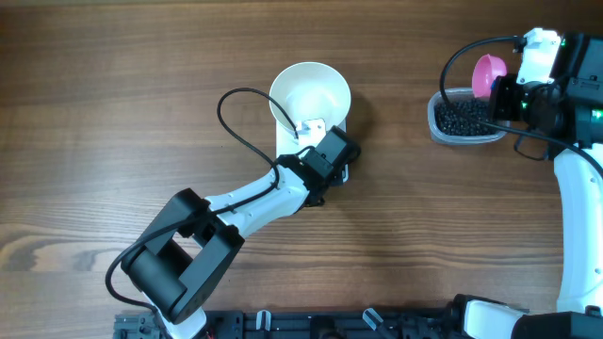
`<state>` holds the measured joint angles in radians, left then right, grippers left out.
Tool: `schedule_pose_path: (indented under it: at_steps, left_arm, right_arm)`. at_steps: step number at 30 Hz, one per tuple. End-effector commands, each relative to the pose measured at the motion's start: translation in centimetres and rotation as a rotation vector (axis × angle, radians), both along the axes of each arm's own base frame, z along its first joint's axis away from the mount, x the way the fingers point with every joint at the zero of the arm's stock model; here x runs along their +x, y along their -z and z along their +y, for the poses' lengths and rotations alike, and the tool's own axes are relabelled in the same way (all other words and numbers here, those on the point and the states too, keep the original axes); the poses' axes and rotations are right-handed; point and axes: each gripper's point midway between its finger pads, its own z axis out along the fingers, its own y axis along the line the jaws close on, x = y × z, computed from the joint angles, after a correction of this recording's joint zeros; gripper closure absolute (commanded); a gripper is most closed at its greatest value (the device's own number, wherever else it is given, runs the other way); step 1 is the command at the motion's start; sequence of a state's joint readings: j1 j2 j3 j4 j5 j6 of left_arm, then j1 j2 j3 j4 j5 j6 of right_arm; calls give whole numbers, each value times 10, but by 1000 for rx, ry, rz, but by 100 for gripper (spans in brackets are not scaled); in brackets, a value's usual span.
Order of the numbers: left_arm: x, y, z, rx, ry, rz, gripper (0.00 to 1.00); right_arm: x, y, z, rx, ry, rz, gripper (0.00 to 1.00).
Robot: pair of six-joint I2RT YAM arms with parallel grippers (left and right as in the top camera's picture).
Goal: Scoop item into bowl and weigh 150g on scale
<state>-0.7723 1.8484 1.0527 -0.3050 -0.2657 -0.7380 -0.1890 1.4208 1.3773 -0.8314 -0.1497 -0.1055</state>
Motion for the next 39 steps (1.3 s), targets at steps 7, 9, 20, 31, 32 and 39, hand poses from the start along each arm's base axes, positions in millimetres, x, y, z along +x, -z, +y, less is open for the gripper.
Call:
schedule_pose_path:
  at_steps: [7,9,20,31,32,39]
  left_arm:
    - [0,16,10,46,-18,16,96]
    - [0,16,12,49,-20,19,96]
    - [1,-20,6,-14,-11,-21,96]
    - [-22,-173,44,-169,-52,-257,76]
    - [-25,-179,50,-165,-61,-271,71]
    - [-38,-185,77,-88,-98,-273,0]
  right_arm:
    - [1,-14,1,8,-6,-38,96]
    - [1,-13,2,8,-6,-37,96]
    - [1,-13,2,12,-2,-34,96]
    - [-5,-8,3,34,15,-4,96]
    - [-5,-8,3,37,18,0,96]
    - [-7,-7,17,112,-14,7,96]
